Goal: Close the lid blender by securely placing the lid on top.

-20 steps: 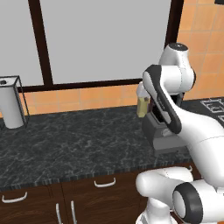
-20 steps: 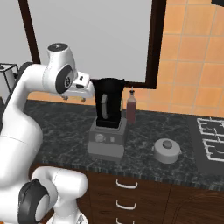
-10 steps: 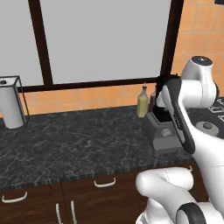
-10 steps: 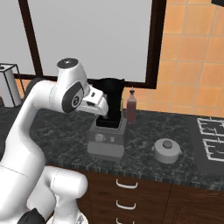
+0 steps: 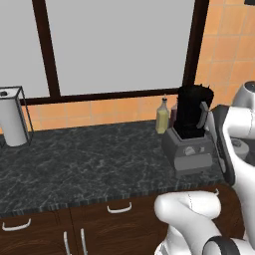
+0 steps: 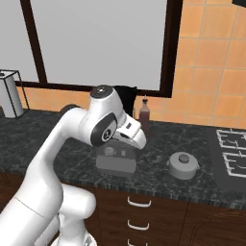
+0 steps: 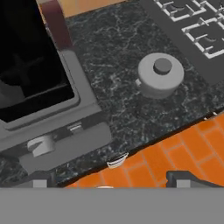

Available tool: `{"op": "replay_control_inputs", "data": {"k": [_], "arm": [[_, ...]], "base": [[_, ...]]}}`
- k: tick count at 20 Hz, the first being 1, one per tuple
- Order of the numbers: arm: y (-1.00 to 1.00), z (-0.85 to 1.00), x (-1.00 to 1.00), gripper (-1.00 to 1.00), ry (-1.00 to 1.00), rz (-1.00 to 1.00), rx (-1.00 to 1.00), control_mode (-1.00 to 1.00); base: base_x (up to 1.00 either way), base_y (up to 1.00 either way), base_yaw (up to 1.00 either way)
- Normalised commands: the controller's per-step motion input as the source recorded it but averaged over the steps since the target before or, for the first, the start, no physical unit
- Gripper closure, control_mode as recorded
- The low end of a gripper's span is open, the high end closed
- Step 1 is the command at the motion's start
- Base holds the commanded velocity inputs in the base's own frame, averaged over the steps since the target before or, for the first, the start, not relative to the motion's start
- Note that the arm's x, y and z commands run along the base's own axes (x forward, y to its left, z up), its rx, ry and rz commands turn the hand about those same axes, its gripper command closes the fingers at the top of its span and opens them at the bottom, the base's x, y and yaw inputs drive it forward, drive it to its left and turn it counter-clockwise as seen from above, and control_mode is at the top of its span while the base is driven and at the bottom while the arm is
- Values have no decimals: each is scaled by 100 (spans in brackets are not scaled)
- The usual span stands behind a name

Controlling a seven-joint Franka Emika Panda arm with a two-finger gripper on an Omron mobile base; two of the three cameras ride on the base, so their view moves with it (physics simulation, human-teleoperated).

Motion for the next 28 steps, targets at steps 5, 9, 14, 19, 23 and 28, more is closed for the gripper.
{"op": "replay_control_inputs", "data": {"k": [5,9,14,19,23,28], "arm": [[-92,-27,-1,-100,0,-11,1,-100],[-76,-17,0,-100,0,-4,3,-100],[-55,-20,13,-100,0,0,0,-100],[-24,-15,20,-100,-1,1,0,-100],[-31,-17,28,-100,-1,10,3,-100],[-28,-23,29,-100,0,13,1,-100]], "base": [[0,0,0],[0,0,0],[0,0,0],[0,0,0],[0,0,0],[0,0,0]]}}
